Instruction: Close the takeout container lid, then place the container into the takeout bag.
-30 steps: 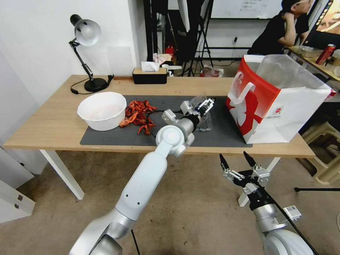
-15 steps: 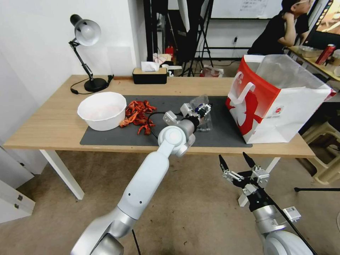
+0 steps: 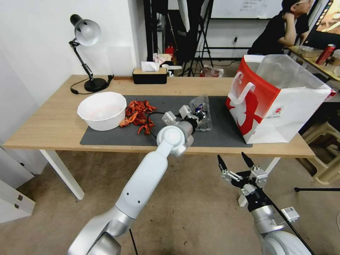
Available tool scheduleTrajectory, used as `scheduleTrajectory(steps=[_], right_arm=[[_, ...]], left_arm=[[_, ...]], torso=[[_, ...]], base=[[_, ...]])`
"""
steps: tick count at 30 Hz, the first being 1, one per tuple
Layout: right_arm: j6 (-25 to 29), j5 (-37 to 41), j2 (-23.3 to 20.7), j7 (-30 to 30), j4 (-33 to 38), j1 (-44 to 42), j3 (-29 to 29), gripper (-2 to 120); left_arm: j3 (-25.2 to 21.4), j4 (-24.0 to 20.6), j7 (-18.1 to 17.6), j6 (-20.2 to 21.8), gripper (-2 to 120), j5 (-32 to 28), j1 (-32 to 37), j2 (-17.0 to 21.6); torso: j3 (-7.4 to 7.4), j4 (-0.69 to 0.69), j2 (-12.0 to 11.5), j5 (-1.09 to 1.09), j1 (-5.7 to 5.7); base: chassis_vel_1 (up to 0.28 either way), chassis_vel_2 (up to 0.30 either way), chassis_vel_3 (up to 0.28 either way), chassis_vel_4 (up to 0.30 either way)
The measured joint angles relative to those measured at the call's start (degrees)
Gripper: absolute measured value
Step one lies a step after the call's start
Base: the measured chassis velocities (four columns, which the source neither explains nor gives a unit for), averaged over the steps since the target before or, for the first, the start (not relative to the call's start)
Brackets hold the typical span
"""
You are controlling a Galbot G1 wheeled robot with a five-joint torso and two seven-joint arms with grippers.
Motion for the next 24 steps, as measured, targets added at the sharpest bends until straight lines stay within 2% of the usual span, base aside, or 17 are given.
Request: scheduleTrajectory(steps=[10,24], right_arm=[[-1.44,3.08,-0.29,0.13,1.37,0.19,0.58,100],[-7.55,13.67,-5.38,2.46,1.17,6.04,0.06,100]], left_arm=[[0.48,0.71,-1.01,0.6,0,1.34,-0.27,0.39],[0.76,1.84,-3.32,2.05,0,1.82,-1.25,1.83]], torso=[[0.0,0.0,0.0,0.0,0.0],[0.0,0.0,0.0,0.0,0.0]], base=[[0.0,0.0,0.0,0.0],[0.0,0.0,0.0,0.0]])
